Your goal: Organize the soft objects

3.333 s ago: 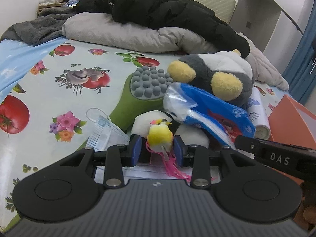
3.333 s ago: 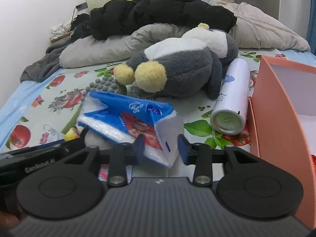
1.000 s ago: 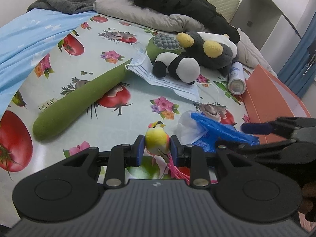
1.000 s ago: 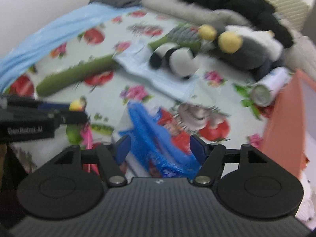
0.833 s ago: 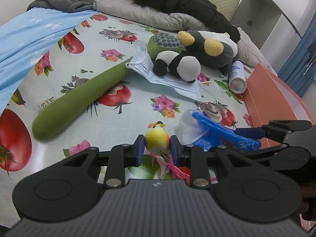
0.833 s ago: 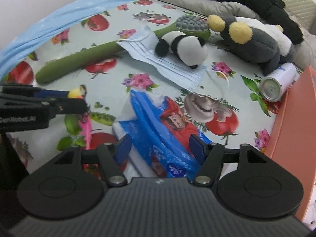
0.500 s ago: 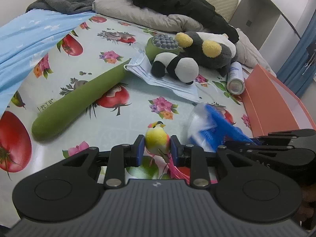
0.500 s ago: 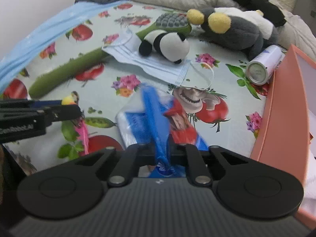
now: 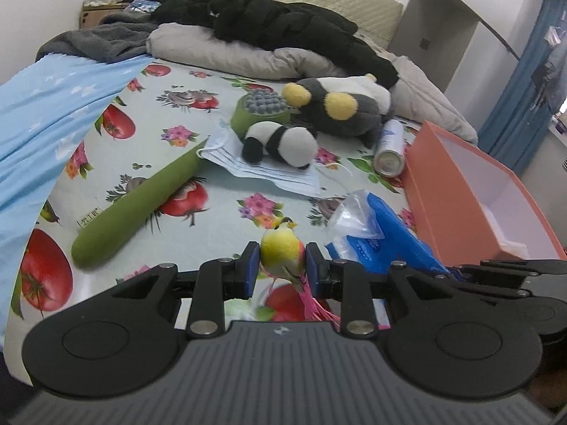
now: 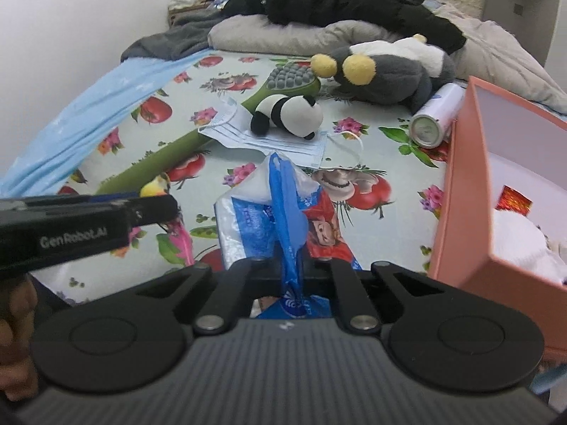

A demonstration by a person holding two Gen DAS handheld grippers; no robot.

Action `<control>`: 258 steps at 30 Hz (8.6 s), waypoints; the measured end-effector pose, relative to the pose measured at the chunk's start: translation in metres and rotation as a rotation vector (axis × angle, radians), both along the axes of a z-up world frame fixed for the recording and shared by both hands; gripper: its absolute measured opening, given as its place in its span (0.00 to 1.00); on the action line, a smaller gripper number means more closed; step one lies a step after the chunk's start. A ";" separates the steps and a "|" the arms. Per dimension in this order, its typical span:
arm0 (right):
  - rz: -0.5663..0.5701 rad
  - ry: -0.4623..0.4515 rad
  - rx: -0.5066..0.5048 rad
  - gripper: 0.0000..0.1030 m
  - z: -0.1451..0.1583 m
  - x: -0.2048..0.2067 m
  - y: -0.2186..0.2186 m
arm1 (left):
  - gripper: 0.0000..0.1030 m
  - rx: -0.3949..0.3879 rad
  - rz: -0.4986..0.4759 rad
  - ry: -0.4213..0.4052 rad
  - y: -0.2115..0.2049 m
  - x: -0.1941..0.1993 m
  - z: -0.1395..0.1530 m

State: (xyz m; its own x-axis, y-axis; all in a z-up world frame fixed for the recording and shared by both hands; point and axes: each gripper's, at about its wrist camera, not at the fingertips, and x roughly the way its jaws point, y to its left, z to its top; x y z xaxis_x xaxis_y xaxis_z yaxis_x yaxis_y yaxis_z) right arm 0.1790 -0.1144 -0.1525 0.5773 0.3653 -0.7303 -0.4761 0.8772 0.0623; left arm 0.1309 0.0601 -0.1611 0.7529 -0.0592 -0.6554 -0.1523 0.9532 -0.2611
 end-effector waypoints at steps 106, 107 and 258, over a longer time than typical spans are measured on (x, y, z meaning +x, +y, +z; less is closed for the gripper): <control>-0.400 -0.316 0.287 0.42 0.139 0.007 -0.206 | 0.49 0.093 -0.408 -0.220 -0.190 0.084 0.174; -0.389 -0.320 0.291 0.42 0.141 0.003 -0.202 | 0.49 0.097 -0.401 -0.223 -0.184 0.076 0.177; -0.143 0.124 0.067 0.56 -0.031 0.029 -0.020 | 0.61 -0.081 0.076 0.306 0.055 0.015 -0.038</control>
State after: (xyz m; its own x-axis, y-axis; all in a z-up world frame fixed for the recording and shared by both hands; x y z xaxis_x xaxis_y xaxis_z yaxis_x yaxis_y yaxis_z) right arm 0.2077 -0.1340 -0.1831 0.5335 0.3362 -0.7761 -0.3322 0.9272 0.1732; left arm 0.1457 0.1147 -0.1991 0.5256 -0.0717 -0.8477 -0.3052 0.9142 -0.2665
